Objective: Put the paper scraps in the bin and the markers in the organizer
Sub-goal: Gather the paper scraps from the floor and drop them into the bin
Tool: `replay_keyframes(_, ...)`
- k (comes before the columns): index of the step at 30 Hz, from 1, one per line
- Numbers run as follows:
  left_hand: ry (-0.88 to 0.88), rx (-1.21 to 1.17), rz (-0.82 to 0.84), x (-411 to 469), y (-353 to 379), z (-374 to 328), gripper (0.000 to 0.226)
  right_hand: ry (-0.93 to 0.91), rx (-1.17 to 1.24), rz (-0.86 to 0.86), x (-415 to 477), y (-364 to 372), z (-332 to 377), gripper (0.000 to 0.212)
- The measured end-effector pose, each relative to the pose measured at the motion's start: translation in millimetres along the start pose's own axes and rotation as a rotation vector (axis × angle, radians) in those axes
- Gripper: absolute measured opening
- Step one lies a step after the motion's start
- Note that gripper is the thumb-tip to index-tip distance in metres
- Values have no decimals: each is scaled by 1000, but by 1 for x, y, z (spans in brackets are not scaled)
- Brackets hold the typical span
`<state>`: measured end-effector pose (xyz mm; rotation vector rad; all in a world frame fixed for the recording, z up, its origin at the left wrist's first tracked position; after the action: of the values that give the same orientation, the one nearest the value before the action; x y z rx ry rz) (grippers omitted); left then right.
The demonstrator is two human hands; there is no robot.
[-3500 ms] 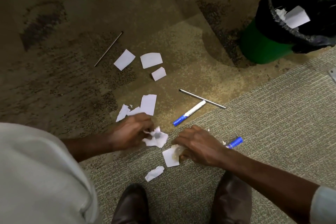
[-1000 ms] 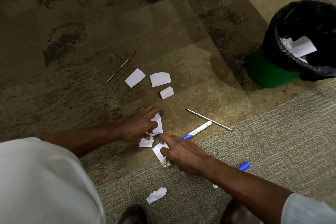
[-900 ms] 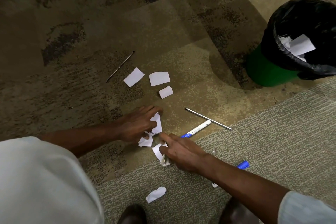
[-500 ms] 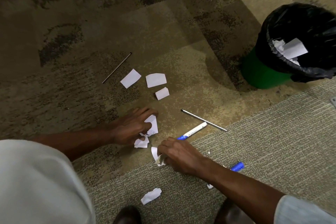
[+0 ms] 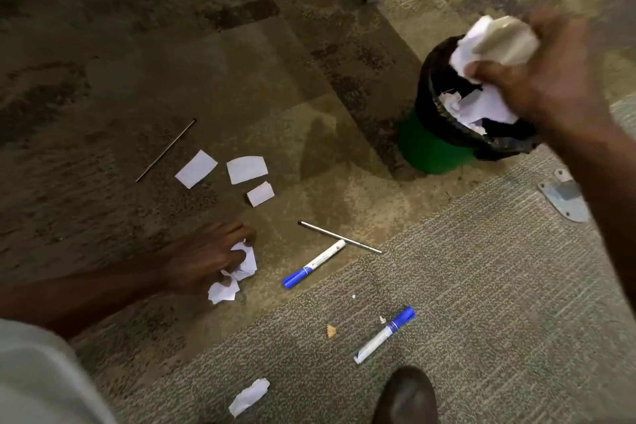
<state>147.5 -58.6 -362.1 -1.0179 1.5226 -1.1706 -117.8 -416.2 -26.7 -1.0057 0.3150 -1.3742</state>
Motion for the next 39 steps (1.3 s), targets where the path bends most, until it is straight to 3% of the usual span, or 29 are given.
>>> replay_keyframes(3, 45, 18, -60, 0, -8, -6, 65, 74, -181, 82, 29, 19, -43, 57)
replay_keyframes(7, 262, -144, -168, -2, -34, -23, 15, 234, -265, 200, 43, 43, -88, 49)
replay_keyframes(12, 315, -134, -128, 1, -41, -28, 17, 197, -240, 93, 41, 48, -93, 47)
replay_keyframes(14, 326, -118, -116, 1, -44, -29, 18, 106, -215, 20, 30, 45, -72, 47)
replay_keyframes(17, 335, -52, -118, 3, -47, -30, 18, -178, -192, -144, -4, 26, -8, 37)
replay_keyframes(20, 321, -52, -137, 3, -50, -30, 19, -451, -146, -158, -44, 32, 48, 31)
replay_keyframes(26, 260, -74, -189, 3, -56, -19, 29, -700, -121, 171, -89, 99, 82, 25)
replay_keyframes(31, 52, -418, -220, -2, -57, 16, 21, -874, -189, 490, -115, 143, 98, 23)
replay_keyframes(33, 85, -486, -251, -4, -63, 14, 24, -921, -215, 626, -128, 158, 102, 24)
replay_keyframes(35, 125, -425, -291, -6, -69, 9, 25, -993, -269, 721, -143, 174, 104, 25)
replay_keyframes(39, 33, -431, -359, -9, -75, 8, 24, -1051, -336, 844, -173, 220, 105, 31)
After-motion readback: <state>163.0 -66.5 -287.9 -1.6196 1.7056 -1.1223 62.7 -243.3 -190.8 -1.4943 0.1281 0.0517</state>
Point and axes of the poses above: each hand's wrist, its own x-axis towards the middle knuckle, its own y-axis out of the palm, z = x × y, the point moved 8 cm from there along x, towards the middle knuckle, and after that the axes turned 13 degrees about -z, right-handed, at the moved point
